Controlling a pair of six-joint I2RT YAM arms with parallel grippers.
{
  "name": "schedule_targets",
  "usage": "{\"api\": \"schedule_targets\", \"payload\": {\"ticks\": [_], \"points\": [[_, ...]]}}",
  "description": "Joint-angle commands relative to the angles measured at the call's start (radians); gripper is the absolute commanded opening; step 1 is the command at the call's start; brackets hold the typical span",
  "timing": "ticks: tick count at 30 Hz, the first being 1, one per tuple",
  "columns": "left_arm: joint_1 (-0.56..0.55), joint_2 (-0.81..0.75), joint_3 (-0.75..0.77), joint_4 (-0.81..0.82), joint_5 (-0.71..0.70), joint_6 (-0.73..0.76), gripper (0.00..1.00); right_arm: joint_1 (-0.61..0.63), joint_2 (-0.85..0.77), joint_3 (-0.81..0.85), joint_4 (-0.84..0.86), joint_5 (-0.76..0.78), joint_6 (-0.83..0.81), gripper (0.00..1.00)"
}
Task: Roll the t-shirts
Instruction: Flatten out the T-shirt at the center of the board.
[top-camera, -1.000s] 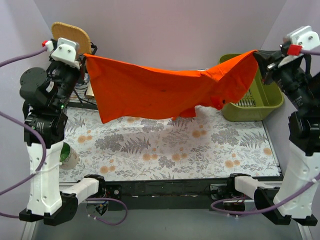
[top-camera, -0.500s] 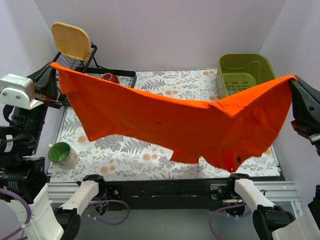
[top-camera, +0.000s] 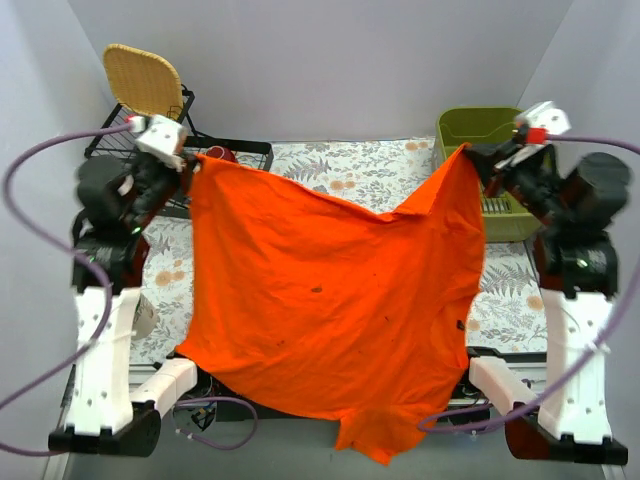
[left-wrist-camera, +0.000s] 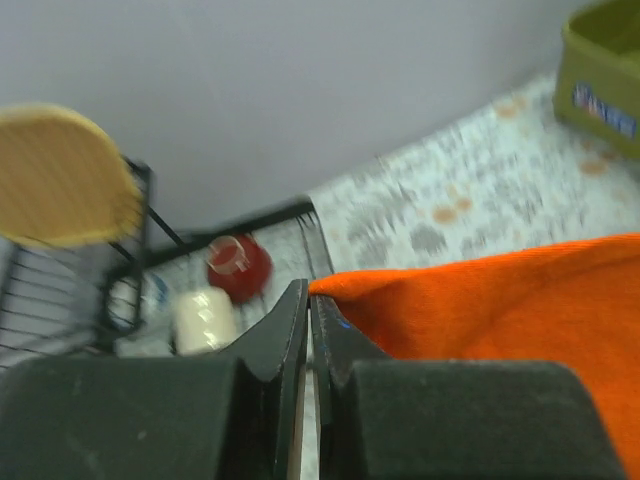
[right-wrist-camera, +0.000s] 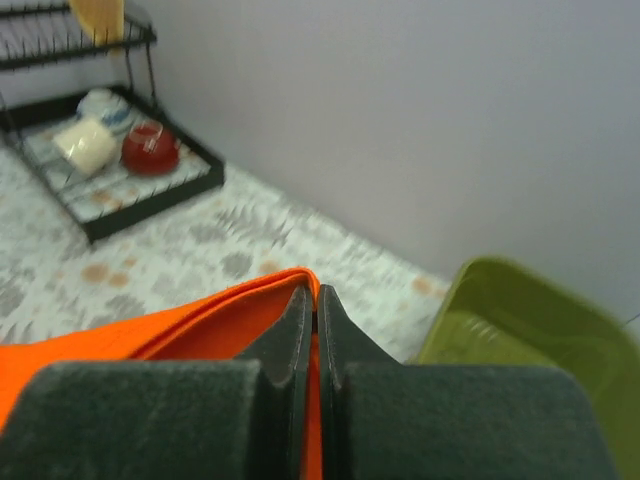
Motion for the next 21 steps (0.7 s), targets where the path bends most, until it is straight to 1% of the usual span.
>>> {"api": "schedule_targets", "payload": {"ticks": [1, 2, 4, 5, 6, 7, 8, 10, 11, 13, 15, 16, 21], "points": [[0.008, 0.054, -0.188, 0.018, 0.103, -0.005, 0.0, -0.003, 0.031, -0.178, 0.158, -0.087, 0.104, 0.01], [0.008, 0.071, -0.26, 0.033, 0.112, -0.008, 0.0, 0.0, 0.07, -0.21, 0.167, -0.087, 0.114, 0.01], [0.008, 0.123, -0.33, 0.08, 0.142, -0.006, 0.0, 0.005, 0.114, -0.277, 0.182, -0.087, 0.105, 0.01], [0.006, 0.144, -0.379, 0.099, 0.149, -0.005, 0.0, 0.007, 0.163, -0.29, 0.186, -0.089, 0.092, 0.01], [0.006, 0.169, -0.393, 0.111, 0.158, -0.002, 0.0, 0.008, 0.189, -0.315, 0.198, -0.092, 0.077, 0.01], [0.004, 0.227, -0.4, 0.136, 0.159, -0.002, 0.0, 0.008, 0.22, -0.317, 0.199, -0.095, 0.048, 0.01], [0.004, 0.255, -0.407, 0.147, 0.161, 0.0, 0.0, 0.011, 0.281, -0.317, 0.201, -0.086, 0.037, 0.01], [0.004, 0.349, -0.401, 0.166, 0.164, 0.008, 0.0, 0.011, 0.349, -0.3, 0.209, -0.079, 0.017, 0.01], [0.004, 0.38, -0.394, 0.173, 0.152, 0.009, 0.0, 0.011, 0.419, -0.286, 0.209, -0.073, -0.007, 0.01], [0.004, 0.445, -0.368, 0.199, 0.138, 0.012, 0.0, 0.011, 0.484, -0.254, 0.224, -0.063, -0.02, 0.01], [0.004, 0.476, -0.355, 0.219, 0.106, 0.011, 0.0, 0.011, 0.564, -0.235, 0.247, -0.046, -0.034, 0.01], [0.004, 0.491, -0.342, 0.237, 0.095, 0.014, 0.0, 0.037, 0.588, -0.223, 0.255, -0.038, -0.044, 0.01], [0.004, 0.563, -0.283, 0.263, 0.04, 0.014, 0.0, 0.057, 0.752, -0.11, 0.276, -0.004, -0.093, 0.01]]}}
